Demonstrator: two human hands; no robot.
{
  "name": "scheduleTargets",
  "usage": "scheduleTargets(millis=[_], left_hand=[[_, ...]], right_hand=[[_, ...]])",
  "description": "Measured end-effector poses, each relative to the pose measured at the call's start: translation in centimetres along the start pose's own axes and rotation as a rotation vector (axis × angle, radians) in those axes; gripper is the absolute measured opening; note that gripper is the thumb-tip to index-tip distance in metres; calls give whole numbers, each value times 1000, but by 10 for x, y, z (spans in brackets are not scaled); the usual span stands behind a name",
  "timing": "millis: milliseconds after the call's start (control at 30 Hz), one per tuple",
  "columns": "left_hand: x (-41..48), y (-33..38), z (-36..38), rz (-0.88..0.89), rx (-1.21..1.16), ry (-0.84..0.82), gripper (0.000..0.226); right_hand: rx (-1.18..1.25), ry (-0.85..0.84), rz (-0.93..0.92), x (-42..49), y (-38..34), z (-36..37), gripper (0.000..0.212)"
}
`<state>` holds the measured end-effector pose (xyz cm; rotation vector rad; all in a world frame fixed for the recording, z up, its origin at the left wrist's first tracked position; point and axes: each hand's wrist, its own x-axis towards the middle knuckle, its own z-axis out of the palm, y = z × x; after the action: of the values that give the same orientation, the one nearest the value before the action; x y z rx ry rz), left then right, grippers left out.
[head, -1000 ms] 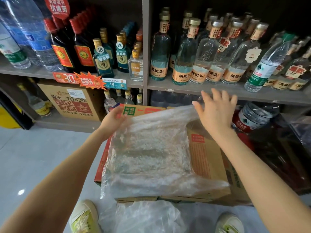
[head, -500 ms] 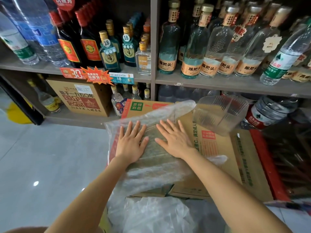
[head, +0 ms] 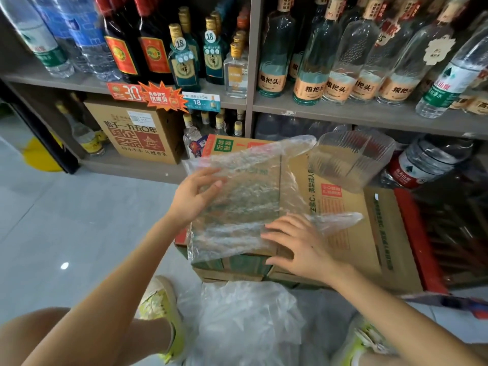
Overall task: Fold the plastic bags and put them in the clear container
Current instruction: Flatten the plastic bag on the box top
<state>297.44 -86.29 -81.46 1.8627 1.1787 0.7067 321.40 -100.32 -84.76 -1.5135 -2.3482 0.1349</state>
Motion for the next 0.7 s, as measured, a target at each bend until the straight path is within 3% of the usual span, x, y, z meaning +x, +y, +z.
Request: scheduleTargets(millis=[133, 333, 500, 533, 633, 700], left_hand=[[-54, -7, -14, -74, -31, -37, 53], [-100, -22, -23, -55, -108, -106, 29], [-115, -21, -29, -31, -180, -139, 30], [-117, -22, -30, -37, -234, -120, 39], [-119, -30, -35, -78, -361, -64, 94], [-119, -38, -38, -87, -432, -49, 92]], right_hand=[[-97, 0, 9, -5, -15, 5, 38], [-10, 61, 79, -11, -45, -4, 6], [192, 71, 360, -12, -68, -30, 13], [243, 46, 412, -10, -71, -36, 15], [311, -14, 494, 3, -76, -52, 18], [313, -49, 516, 14, -80, -58, 17]])
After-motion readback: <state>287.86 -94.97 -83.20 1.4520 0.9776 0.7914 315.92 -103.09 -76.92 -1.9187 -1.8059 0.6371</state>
